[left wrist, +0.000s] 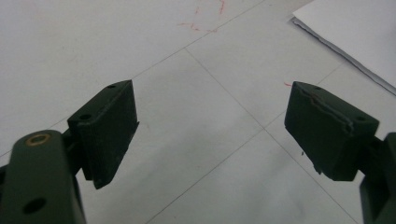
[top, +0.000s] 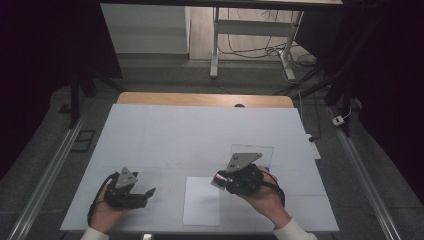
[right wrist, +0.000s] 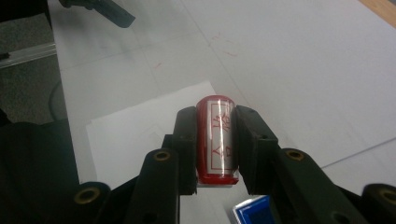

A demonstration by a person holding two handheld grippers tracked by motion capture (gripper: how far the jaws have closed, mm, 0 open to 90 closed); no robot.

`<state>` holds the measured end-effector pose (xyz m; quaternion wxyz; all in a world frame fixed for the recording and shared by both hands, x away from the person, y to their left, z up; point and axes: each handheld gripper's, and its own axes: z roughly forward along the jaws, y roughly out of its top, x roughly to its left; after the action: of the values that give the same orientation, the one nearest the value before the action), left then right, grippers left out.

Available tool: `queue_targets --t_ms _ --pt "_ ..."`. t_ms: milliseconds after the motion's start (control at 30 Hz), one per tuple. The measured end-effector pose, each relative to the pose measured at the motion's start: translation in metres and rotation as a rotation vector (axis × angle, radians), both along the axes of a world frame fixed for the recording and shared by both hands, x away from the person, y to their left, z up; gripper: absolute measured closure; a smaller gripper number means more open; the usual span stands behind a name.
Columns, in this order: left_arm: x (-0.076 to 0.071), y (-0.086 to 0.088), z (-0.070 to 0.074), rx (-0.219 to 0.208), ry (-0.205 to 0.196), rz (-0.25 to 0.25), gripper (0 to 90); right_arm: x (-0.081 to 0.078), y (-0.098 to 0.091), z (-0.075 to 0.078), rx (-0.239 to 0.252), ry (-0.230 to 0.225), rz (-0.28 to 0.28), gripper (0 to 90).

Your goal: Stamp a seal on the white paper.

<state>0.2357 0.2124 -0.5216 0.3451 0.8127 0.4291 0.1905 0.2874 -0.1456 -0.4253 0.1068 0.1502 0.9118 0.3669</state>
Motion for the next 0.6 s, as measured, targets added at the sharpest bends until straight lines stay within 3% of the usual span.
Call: queue_targets --t_ms 600 --pt "0.001 0.0 -0.001 -0.005 0.003 0.001 17.4 0.002 0.042 -0.016 -0.06 0.039 0.057 70.4"
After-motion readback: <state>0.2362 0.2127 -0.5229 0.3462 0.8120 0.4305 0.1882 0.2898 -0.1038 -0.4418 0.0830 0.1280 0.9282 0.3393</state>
